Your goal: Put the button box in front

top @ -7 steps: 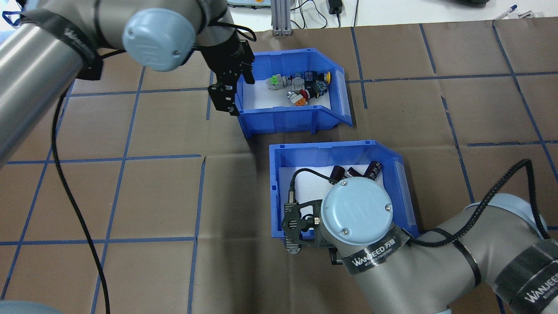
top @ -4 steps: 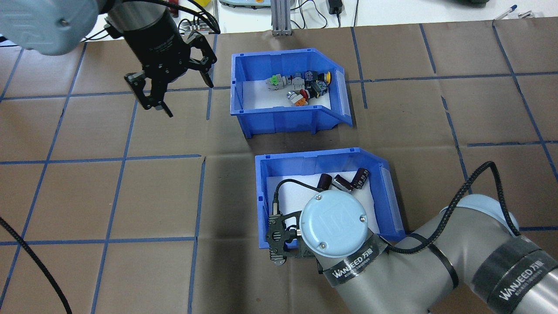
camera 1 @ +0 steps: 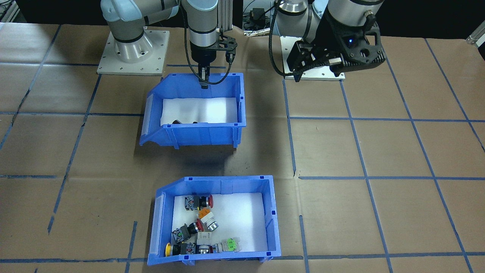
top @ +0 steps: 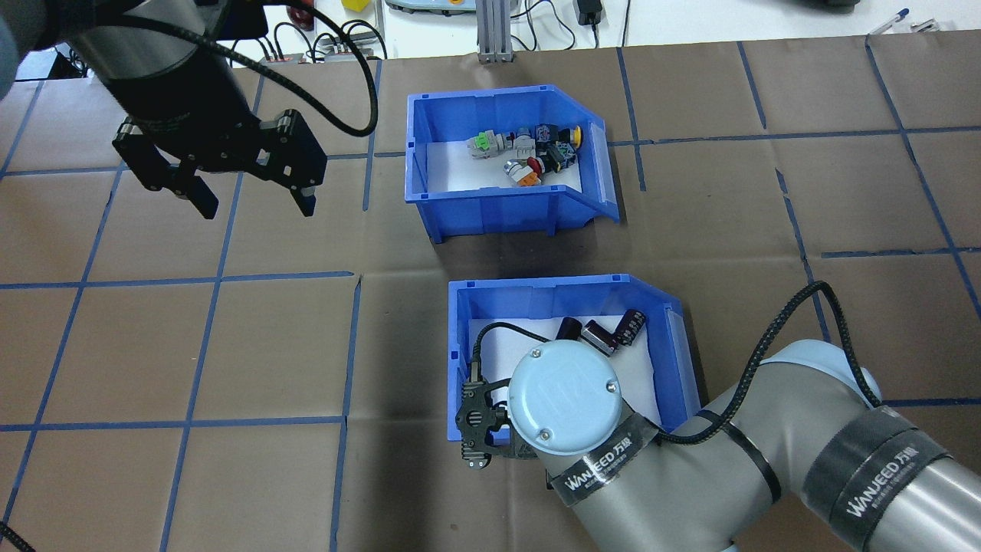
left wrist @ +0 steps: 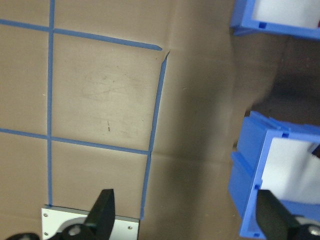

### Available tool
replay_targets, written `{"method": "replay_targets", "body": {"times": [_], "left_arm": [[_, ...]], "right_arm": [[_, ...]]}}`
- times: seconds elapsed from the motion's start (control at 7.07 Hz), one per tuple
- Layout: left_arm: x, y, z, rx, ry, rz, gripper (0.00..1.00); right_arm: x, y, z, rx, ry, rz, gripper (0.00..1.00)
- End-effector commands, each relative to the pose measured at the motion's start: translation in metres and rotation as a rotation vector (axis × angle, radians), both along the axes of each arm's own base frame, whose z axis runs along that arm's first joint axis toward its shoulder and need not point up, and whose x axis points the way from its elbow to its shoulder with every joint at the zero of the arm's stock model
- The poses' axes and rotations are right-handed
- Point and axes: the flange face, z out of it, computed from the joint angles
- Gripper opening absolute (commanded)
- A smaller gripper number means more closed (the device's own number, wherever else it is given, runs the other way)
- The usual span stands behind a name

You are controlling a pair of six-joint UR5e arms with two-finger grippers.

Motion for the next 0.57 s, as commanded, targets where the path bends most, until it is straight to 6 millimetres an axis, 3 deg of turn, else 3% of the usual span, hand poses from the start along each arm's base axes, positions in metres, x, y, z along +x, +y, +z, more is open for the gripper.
{"method": "replay_targets", "body": {"times": [0.0, 0.14, 0.28, 0.42], "left_arm": [[0.003, 0.034, -0.03, -0.06, 0.009, -0.082, 0.99], [0.005, 0.034, -0.04, -0.104, 0.002, -0.079, 1.0], [0.005, 0.034, -0.039, -0.109, 0.002, -0.067, 1.0], [0.007, 0.031, -0.042, -0.103, -0.002, -0.053, 1.0]], "right_arm": [[0.005, 0.005, 0.0, 0.0, -0.001, 0.009, 0.08], [0.005, 0.006, 0.0, 0.004, -0.004, 0.008, 0.16], [0.005, 0.006, -0.001, 0.01, -0.006, 0.005, 0.77], [0.005, 0.006, 0.001, 0.005, -0.007, 0.003, 1.0]]}}
